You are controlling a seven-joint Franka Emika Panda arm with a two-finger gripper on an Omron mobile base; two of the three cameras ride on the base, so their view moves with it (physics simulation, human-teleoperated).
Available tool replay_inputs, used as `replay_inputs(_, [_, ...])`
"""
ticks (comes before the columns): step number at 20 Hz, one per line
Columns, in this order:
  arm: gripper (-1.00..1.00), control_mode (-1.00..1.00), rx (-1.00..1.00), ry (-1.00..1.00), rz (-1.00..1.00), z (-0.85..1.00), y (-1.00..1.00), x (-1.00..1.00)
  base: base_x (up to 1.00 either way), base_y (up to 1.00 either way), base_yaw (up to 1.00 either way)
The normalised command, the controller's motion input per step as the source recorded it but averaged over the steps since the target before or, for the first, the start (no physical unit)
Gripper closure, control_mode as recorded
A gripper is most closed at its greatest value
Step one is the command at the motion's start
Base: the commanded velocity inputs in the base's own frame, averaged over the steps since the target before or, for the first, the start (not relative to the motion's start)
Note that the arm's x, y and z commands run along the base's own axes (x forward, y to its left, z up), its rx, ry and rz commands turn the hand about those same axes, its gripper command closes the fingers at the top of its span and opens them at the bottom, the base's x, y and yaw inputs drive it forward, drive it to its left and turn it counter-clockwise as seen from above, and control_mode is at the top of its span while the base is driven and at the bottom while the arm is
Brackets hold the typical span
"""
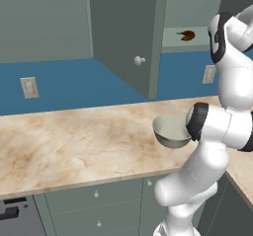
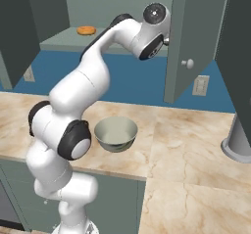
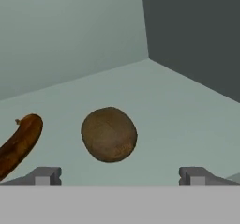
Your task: Open the cabinet. Pick the banana and kiwi from the cabinet and place them into the bowl. Then close the cabinet.
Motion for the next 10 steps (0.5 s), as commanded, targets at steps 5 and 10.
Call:
replay_inputs(5, [-1.00,-1.00,0.00,0.00,0.02,0.00,-0.19,0.30,0.00,0.00,0.00])
replay_inputs(10, [-1.00,-1.00,0.00,0.00,0.00,-0.06,-0.07,0.40,0.00,0.00,0.00])
